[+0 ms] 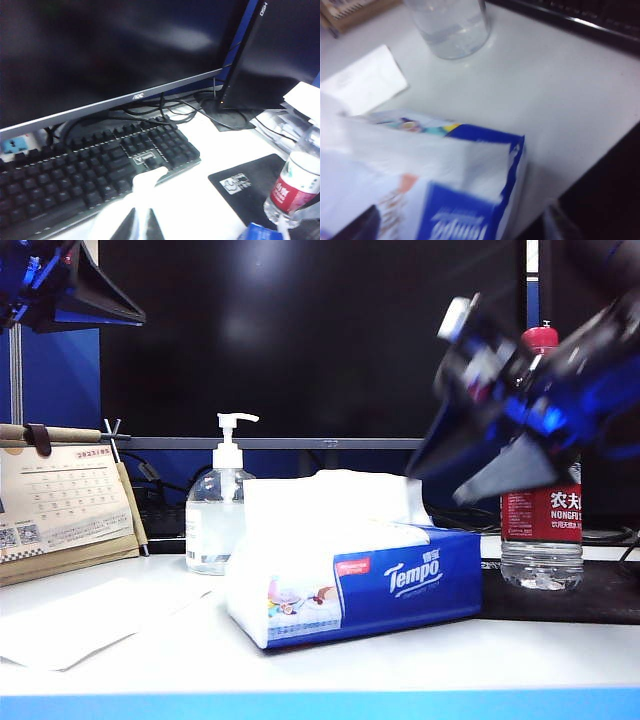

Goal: Pull out a tissue from the tissue dispenser, then press the switch of the alcohol sanitizer bottle to drop some sanitizer on the paper tissue, and finally place the treated tissue on the table.

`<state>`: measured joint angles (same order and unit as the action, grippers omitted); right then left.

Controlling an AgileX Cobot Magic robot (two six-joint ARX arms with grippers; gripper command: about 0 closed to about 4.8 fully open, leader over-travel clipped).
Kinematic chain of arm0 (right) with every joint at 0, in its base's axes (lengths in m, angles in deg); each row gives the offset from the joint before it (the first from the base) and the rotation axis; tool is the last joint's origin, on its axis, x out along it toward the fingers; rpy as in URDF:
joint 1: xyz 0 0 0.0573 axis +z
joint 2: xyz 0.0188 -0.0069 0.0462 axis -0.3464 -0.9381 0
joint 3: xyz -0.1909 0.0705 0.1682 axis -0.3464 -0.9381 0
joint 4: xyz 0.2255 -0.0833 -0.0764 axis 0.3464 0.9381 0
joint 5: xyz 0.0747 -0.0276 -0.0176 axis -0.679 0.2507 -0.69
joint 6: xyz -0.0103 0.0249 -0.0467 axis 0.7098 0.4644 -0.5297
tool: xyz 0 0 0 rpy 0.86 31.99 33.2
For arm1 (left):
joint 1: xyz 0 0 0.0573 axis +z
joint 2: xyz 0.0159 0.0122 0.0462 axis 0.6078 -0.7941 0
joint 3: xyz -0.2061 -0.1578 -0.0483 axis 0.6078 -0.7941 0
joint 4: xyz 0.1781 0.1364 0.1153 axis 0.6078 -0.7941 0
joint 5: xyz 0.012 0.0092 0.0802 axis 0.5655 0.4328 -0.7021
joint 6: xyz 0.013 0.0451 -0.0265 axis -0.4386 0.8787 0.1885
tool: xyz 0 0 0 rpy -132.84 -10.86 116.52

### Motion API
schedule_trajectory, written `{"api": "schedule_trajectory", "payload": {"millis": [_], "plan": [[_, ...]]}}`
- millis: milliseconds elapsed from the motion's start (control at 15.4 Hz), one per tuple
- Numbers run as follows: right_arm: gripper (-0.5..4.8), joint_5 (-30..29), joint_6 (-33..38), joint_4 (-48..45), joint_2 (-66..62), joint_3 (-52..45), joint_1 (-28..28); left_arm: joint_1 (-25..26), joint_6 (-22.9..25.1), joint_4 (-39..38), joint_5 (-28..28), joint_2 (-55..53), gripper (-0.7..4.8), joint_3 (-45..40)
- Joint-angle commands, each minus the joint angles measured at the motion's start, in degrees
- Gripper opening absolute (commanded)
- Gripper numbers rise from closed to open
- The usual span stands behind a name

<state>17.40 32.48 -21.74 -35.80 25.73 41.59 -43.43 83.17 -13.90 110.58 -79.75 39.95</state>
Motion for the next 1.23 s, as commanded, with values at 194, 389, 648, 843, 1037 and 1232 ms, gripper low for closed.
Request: {"api": "schedule_trajectory", "payload": {"millis": [194, 389, 648, 843, 1037, 1232], "plan": [[4.21, -3.5, 0.4, -8.0, -5.6, 0.3, 0.0, 0.0, 0.8, -0.2, 0.3, 0.2, 0.29, 0.2], [4.22, -3.5, 0.5, -11.6, -5.6, 0.3, 0.0, 0.0, 1.9, -0.9, 0.3, 0.2, 0.29, 0.2], [4.21, -2.7, -0.1, -12.0, -7.2, 0.3, 0.0, 0.0, 1.9, -0.9, 0.4, 0.2, 0.29, 0.2], [4.21, -3.0, -0.9, -14.6, -9.0, 0.3, 0.0, 0.0, 1.9, -0.9, 0.6, 0.2, 0.29, 0.2], [4.21, -2.6, -0.9, -17.3, -10.7, 0.3, 0.0, 0.0, 2.1, -0.9, 1.8, 0.2, 0.29, 0.2], [4.17, -5.0, -1.0, -18.0, -14.4, 0.3, 0.0, 0.0, 2.4, -0.8, 1.8, 0.2, 0.29, 0.2]]}}
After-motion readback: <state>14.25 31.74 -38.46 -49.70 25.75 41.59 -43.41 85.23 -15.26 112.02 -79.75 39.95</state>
